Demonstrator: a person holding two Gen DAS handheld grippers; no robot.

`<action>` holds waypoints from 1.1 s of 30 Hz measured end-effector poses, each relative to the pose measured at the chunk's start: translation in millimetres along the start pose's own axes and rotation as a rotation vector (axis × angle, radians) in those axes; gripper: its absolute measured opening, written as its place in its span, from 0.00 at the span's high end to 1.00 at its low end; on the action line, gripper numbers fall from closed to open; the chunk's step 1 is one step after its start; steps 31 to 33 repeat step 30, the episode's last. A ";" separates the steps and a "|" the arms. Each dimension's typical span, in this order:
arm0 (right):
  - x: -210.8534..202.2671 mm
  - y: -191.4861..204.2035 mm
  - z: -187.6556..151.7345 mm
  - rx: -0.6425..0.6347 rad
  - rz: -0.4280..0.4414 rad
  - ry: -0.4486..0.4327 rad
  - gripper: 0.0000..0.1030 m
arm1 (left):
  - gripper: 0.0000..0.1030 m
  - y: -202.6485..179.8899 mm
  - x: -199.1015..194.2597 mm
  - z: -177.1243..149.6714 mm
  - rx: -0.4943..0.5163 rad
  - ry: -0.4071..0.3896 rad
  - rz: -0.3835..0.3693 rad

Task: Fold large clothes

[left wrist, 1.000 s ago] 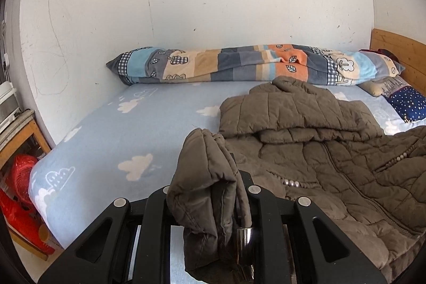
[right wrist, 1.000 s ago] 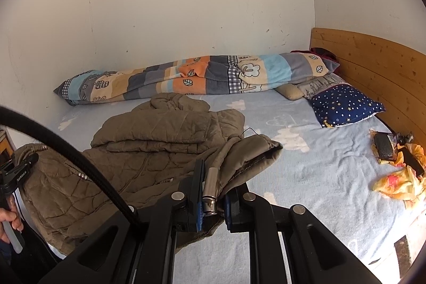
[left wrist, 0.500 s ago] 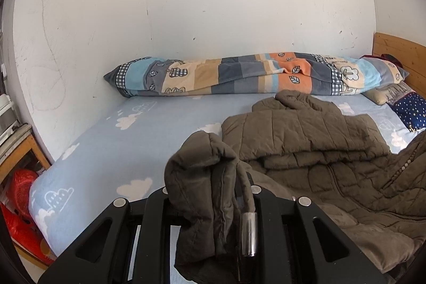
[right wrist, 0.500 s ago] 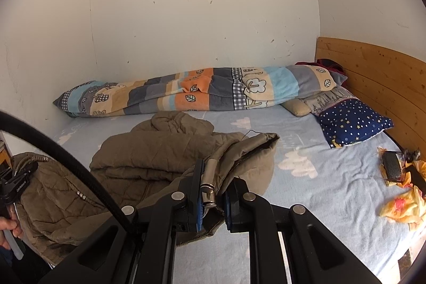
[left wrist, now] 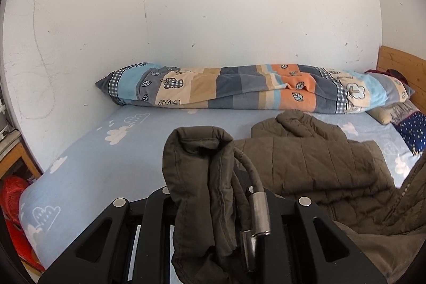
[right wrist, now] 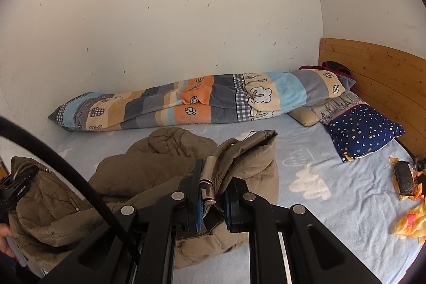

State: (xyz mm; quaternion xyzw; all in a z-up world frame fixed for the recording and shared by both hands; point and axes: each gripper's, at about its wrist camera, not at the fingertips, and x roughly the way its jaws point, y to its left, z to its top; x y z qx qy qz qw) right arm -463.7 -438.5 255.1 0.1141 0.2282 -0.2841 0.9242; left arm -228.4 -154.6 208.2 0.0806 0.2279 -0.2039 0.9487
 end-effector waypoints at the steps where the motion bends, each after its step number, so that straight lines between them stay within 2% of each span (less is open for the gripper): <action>1: 5.9 -1.2 3.2 0.007 -0.001 -0.002 0.88 | 0.81 0.0 5.7 3.5 -0.008 0.000 0.000; 16: 88.8 -17.3 36.4 0.040 -0.034 0.000 0.88 | 0.81 -10.6 99.2 52.2 -0.048 0.027 -0.003; 22: 137.2 -14.0 42.5 0.034 -0.054 0.018 0.88 | 0.81 -19.5 155.2 56.6 -0.040 0.105 -0.011; 30: 191.7 -30.2 46.3 0.063 -0.098 0.060 0.88 | 0.79 -44.4 235.1 88.0 -0.009 0.215 -0.022; 33: 191.7 -30.2 46.3 0.063 -0.098 0.060 0.88 | 0.79 -44.4 235.1 88.0 -0.009 0.215 -0.022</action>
